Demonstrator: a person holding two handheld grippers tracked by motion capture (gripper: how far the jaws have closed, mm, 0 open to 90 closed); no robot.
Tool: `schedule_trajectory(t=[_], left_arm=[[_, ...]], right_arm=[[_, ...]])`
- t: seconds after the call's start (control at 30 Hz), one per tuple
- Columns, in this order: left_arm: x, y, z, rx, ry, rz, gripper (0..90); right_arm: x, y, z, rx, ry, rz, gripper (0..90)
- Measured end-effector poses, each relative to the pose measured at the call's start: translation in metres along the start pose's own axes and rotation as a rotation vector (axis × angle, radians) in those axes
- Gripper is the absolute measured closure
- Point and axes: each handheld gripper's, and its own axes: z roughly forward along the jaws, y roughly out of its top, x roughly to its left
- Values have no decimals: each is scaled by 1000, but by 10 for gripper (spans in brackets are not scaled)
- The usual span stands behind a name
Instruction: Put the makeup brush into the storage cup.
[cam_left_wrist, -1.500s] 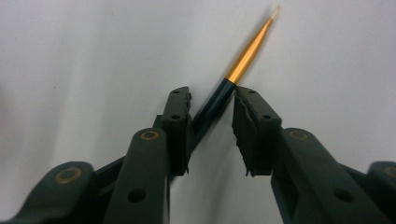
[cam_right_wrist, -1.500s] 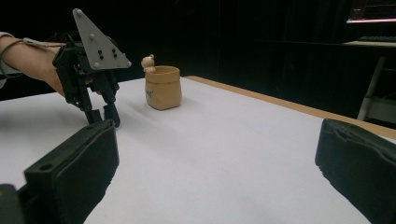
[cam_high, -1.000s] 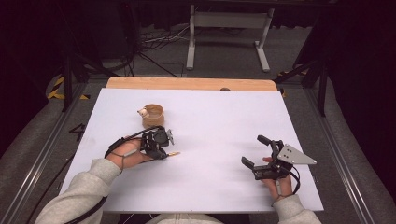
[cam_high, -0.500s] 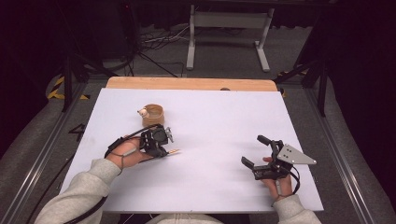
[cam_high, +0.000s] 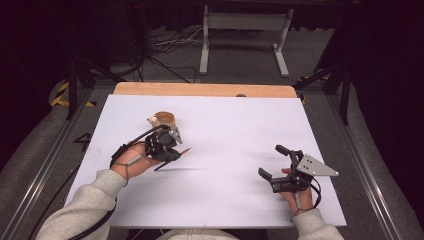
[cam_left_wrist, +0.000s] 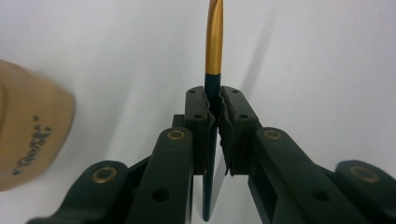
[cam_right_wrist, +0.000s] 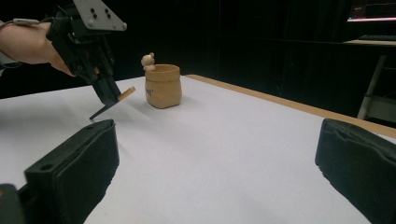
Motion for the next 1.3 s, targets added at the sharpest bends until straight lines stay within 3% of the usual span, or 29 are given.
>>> schedule_trajectory(t=[0.23,0.5,0.73,1.3], left_arm=[[-4,3,-16,-82,30,3,823],[-4,2,-34,-185,30,-25,824],[-2,-3,-46,-302,49,-67,824],[-3,-13,-64,-515,83,-140,824]], right_arm=[[0,0,0,0,-1,0,0],[0,0,0,1,-1,1,0],[0,0,0,0,-1,3,0],[-1,0,0,3,-1,1,0]])
